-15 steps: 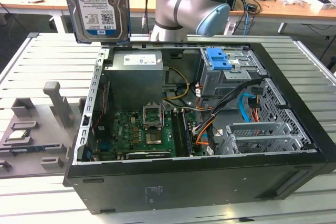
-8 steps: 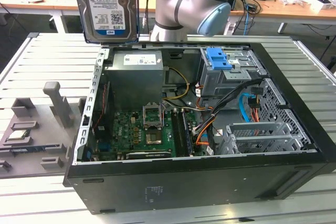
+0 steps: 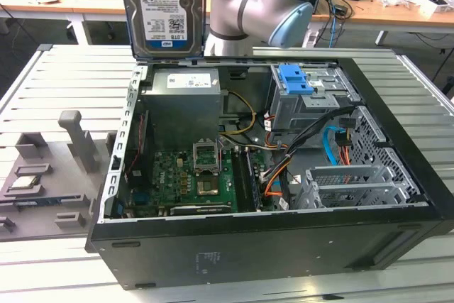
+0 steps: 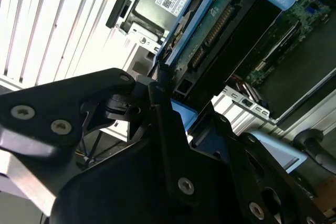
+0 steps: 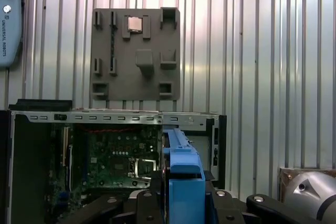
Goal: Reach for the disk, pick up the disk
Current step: 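Pick up the disk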
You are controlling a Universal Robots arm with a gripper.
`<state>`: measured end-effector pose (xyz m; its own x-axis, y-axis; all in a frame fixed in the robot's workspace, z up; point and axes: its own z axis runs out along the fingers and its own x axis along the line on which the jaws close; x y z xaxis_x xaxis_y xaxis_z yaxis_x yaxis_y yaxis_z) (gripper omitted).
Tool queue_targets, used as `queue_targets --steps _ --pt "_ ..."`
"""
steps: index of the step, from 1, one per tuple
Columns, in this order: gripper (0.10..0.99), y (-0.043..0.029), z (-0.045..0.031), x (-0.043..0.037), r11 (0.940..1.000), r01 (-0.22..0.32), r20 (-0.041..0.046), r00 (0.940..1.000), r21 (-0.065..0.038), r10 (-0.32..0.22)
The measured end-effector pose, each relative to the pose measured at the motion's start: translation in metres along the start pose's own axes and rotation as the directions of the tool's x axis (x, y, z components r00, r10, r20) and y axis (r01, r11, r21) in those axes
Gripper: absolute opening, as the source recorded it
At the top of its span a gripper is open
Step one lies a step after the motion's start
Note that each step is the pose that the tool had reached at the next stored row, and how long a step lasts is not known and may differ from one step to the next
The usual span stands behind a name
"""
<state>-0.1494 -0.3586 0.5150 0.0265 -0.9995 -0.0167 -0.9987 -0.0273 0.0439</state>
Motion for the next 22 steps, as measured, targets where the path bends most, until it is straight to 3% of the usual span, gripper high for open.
queue_targets --steps 5,11,13,16,22 --pt "0.369 -0.0172 -0.0008 0.0003 1.0000 0.000 0.0001 1.0000 -0.001 0.000" --pt "0.369 -0.0605 -0.0026 0.0012 1.0000 0.000 0.0002 1.0000 -0.004 0.000" --pt "0.369 -0.0718 -0.0032 0.0014 1.0000 0.000 0.0002 1.0000 -0.005 0.000" --pt "0.369 -0.0783 -0.0035 0.0016 1.0000 0.001 0.0002 1.0000 -0.005 -0.001" --pt "0.369 -0.0786 -0.0036 0.0093 1.0000 0.001 0.0002 1.0000 -0.005 -0.001"
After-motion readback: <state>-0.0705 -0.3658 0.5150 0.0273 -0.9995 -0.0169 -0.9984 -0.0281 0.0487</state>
